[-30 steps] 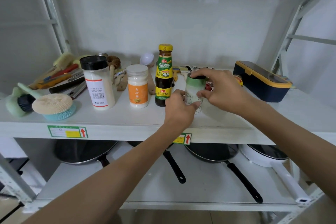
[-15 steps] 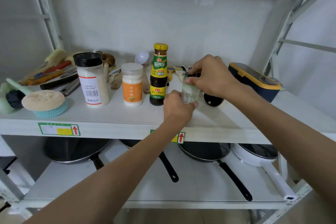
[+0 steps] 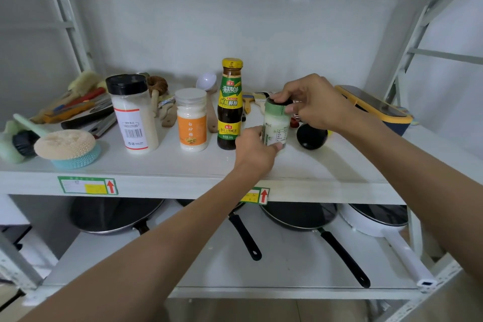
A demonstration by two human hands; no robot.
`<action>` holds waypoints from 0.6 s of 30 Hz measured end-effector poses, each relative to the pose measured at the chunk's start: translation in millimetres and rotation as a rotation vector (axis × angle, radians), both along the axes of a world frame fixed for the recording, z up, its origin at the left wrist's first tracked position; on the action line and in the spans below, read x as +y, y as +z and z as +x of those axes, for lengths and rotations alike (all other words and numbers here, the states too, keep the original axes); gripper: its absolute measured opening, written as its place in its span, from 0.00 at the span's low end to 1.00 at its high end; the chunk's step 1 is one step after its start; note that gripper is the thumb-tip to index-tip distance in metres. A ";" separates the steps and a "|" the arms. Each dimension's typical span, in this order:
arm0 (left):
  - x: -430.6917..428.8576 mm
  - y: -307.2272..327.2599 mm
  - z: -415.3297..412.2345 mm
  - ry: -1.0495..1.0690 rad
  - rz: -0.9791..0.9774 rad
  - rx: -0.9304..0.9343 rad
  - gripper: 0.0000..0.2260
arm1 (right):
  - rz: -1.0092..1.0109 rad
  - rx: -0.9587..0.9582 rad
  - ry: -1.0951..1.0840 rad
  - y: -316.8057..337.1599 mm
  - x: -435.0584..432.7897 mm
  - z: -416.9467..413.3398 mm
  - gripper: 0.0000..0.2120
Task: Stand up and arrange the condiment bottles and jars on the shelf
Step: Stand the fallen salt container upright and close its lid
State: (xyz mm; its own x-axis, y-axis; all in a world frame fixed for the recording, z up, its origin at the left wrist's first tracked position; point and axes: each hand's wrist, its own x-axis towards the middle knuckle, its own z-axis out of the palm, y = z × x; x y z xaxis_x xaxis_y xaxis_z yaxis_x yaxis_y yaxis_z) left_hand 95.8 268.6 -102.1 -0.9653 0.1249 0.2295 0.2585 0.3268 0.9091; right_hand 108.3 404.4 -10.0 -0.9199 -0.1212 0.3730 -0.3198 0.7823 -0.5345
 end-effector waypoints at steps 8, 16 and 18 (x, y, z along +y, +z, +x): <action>7.2 -3.5 -1.7 0.088 0.029 -0.005 0.18 | 0.081 0.002 -0.114 14.4 -9.8 -2.9 0.14; 4.1 2.3 -5.0 0.061 -0.012 -0.038 0.28 | 0.215 0.049 -0.121 14.4 -11.9 -5.9 0.11; 4.1 5.0 -6.5 0.028 -0.021 -0.028 0.27 | 0.205 0.038 -0.113 16.2 -7.1 -5.3 0.11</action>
